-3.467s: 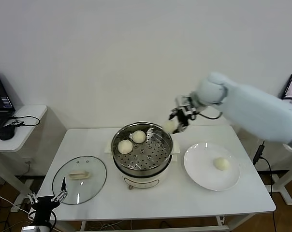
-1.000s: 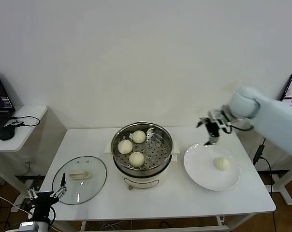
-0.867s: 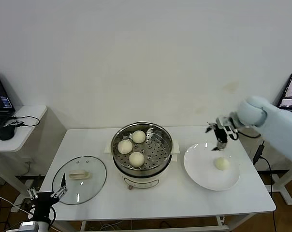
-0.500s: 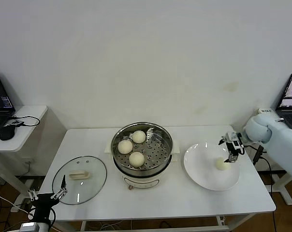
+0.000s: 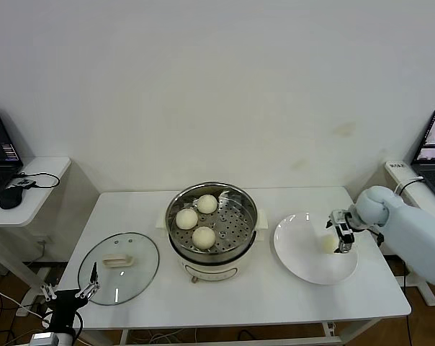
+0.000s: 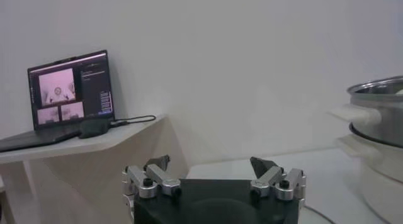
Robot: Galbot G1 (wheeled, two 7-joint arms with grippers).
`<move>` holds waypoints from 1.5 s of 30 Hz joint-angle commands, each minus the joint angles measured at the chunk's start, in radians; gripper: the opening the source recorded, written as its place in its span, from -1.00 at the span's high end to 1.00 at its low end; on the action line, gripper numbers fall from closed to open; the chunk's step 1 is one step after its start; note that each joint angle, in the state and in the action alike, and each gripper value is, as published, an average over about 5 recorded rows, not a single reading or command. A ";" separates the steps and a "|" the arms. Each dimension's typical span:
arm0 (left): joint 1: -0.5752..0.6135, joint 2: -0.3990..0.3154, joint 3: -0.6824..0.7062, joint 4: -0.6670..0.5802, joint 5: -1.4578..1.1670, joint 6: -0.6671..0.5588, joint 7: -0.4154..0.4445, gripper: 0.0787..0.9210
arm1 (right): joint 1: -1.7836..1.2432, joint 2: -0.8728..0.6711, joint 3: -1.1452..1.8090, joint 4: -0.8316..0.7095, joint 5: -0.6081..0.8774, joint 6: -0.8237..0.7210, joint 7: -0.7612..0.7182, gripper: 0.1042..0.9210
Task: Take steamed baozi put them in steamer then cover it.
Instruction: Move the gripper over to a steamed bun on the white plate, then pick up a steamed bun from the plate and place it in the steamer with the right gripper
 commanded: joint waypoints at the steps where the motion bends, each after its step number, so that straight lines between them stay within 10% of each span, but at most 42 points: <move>1: -0.002 0.001 0.000 0.004 0.000 0.000 -0.001 -0.77 | -0.033 0.058 0.032 -0.081 -0.066 0.011 0.008 -0.76; 28: -0.006 -0.004 0.006 0.008 0.005 -0.001 -0.002 -0.77 | -0.016 0.079 0.048 -0.124 -0.064 0.005 -0.027 -0.27; 45: -0.008 -0.003 0.013 -0.008 0.008 0.002 -0.003 -0.77 | 0.494 -0.090 -0.314 0.249 0.390 -0.185 -0.058 -0.24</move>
